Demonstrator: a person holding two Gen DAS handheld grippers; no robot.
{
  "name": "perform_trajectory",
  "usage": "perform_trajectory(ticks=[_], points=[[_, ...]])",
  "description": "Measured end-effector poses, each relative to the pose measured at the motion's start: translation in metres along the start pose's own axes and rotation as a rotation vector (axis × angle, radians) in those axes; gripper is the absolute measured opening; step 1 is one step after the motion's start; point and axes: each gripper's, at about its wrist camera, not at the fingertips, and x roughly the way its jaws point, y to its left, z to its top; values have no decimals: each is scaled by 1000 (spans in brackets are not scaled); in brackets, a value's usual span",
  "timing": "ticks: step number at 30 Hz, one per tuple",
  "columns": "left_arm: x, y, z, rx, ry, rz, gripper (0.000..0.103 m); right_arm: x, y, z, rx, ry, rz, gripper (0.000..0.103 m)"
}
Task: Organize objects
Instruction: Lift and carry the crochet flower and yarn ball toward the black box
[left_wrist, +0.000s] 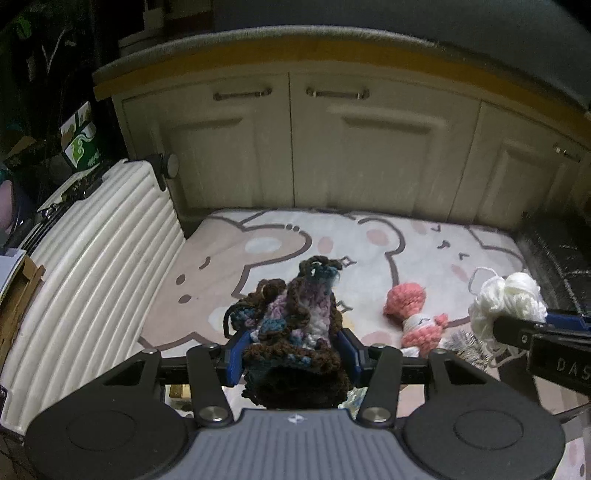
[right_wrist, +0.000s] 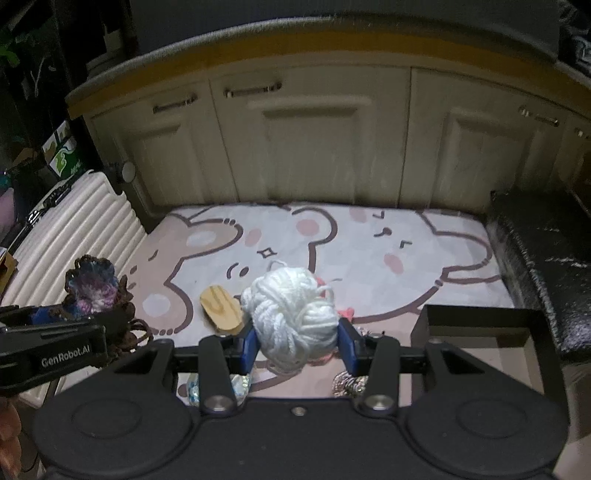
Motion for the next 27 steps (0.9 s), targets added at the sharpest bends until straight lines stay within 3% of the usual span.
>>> perform_trajectory(ticks=[10,27], points=[[-15,-27,6,15,-62,-48,52,-24,-23,1,6,-56,-66,45],[-13,-114,8,117,-29,-195,52,-48,-105,-15,106,-74,-193,45]])
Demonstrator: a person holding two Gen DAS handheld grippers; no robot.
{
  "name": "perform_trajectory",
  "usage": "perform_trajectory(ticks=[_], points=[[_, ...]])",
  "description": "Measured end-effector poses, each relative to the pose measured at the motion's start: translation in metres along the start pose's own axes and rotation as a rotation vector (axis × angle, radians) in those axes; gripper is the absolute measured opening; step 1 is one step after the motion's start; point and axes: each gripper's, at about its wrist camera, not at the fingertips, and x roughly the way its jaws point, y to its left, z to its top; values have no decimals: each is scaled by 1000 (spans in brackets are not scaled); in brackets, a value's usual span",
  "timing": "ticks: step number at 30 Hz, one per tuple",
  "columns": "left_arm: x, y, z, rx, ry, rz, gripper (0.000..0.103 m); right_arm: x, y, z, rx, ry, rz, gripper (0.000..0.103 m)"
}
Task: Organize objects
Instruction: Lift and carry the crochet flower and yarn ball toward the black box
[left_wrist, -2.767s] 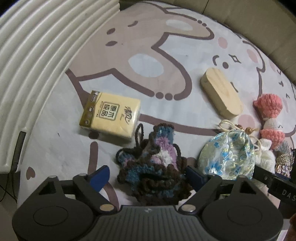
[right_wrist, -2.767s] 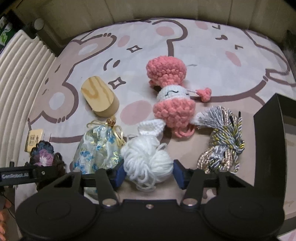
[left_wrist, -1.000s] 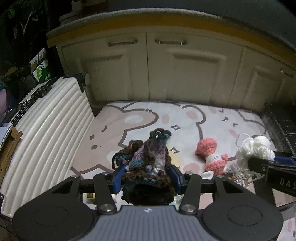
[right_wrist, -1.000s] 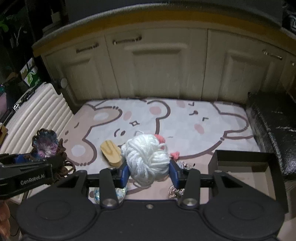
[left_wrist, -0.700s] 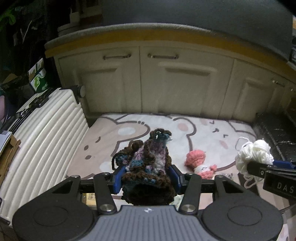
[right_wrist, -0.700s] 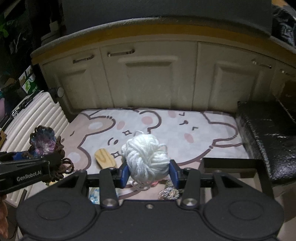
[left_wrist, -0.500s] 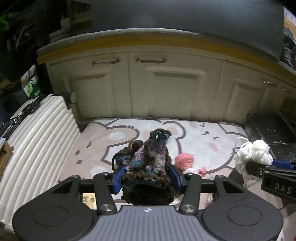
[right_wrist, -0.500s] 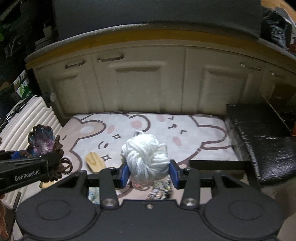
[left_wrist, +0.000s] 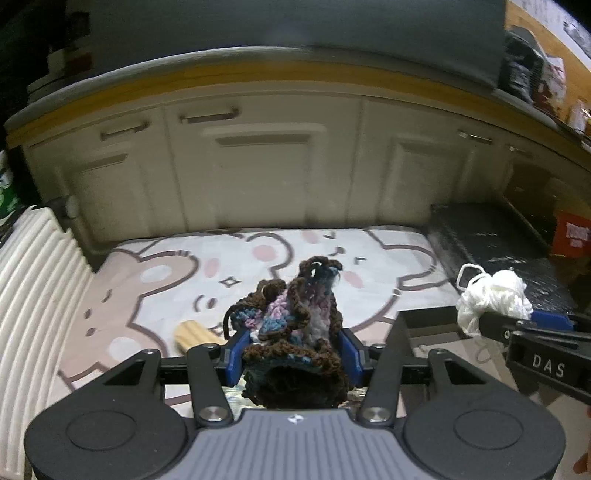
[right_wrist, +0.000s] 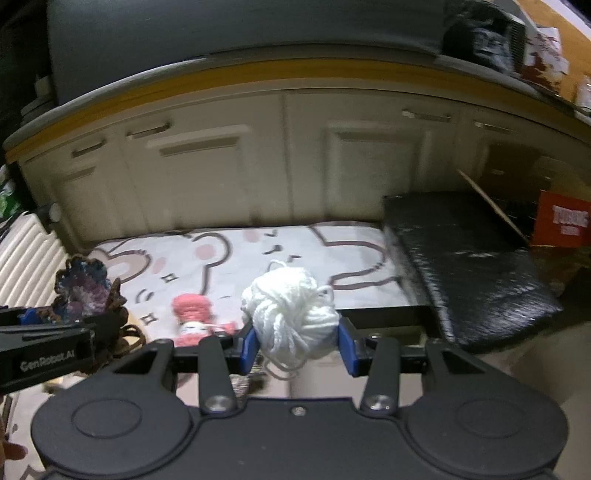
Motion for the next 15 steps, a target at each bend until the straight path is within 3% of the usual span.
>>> perform_trajectory(ticks=[15], points=[[14,-53,4,-13,26,-171,52,7,-62,-10,96,22,-103,45]])
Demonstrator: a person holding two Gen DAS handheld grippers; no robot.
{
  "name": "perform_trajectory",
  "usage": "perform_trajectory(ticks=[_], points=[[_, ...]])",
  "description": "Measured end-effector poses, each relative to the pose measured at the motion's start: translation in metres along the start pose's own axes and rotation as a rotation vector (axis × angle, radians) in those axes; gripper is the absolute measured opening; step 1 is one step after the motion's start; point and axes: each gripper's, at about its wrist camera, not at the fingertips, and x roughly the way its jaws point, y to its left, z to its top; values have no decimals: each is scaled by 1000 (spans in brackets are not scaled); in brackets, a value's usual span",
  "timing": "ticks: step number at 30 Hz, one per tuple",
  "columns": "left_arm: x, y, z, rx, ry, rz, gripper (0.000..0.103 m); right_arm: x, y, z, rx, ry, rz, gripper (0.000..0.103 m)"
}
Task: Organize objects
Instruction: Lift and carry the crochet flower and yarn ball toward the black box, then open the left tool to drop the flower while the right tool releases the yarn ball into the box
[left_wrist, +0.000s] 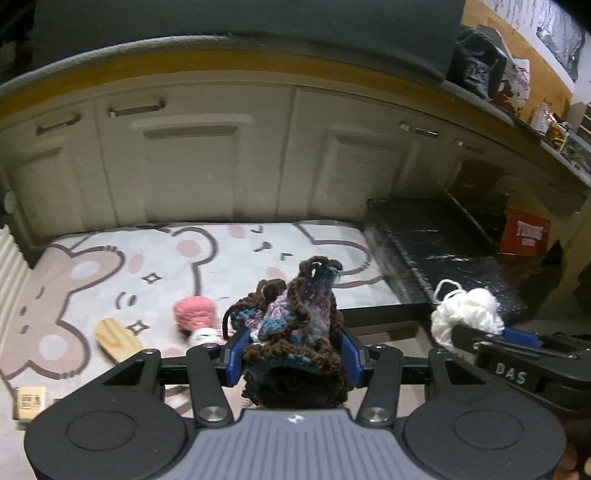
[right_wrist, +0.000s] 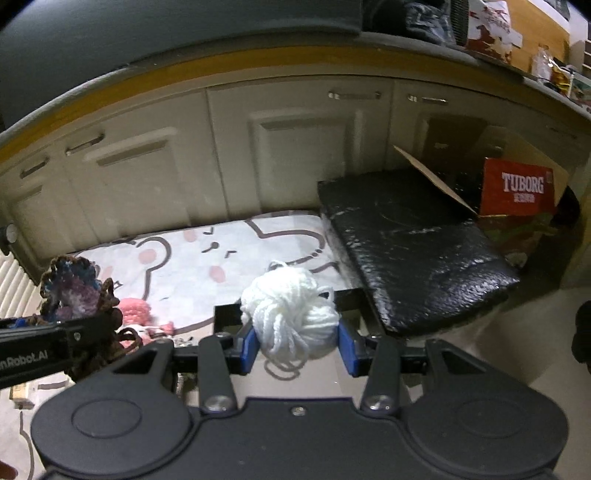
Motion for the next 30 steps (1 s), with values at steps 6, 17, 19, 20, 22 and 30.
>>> perform_trajectory(ticks=[6,17,19,20,22,30], points=[[15,-12,-3,-7,45,-56,52,13,-12,-3,19,37,-21,45],[51,-26,-8,-39,158,-172,52,39,-26,-14,26,129,-63,45],[58,-27,-9,-60,179,-200,52,42,-28,-15,35,136,-71,45],[61,-28,-10,-65,189,-205,53,44,-30,-15,41,141,-74,45],[69,-30,-11,-79,209,-210,52,47,-33,-16,54,153,-74,45],[92,-34,-17,-116,277,-239,52,60,-38,-20,63,196,-73,45]])
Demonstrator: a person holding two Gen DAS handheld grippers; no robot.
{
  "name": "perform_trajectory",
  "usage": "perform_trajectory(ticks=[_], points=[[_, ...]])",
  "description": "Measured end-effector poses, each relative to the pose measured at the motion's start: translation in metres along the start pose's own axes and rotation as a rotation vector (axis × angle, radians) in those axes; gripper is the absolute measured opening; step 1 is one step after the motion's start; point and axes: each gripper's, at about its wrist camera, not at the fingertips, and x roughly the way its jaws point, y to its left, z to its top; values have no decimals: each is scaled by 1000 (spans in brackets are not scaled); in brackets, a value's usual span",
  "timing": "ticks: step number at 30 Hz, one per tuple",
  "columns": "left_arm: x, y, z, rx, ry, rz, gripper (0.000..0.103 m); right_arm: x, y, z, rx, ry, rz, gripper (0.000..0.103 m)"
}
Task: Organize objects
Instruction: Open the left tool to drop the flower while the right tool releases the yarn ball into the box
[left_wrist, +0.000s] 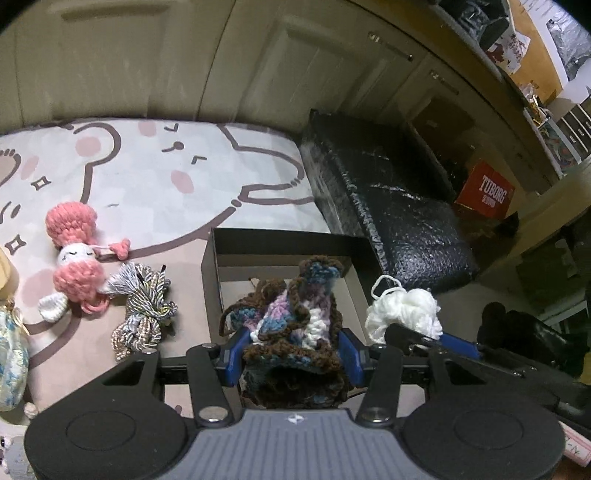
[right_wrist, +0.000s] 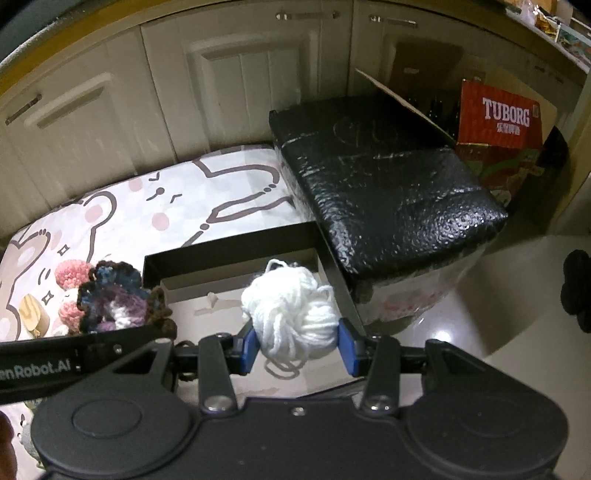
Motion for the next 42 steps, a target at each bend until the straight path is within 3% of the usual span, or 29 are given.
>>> perform_trajectory(ticks=[6,12,23,28,31,42], points=[[12,0,0,-23,29,-20,56,8,-5,-1,13,26,6,45],[16,-4,-1,11,34,37,66,12,-7,-3,12,43,2,46],[15,-3,-2,56,34,107,66,22,-3,-5,-6,73,-7,47],[14,-4,-1,79,21,158,66,21,-2,-5,-1,78,42,47],[13,-3,-1,85,27,167,66,21,2,-6,-3,73,58,53],[12,-4,-4,114,33,188,66,21,4,-6,-9,84,5,56]])
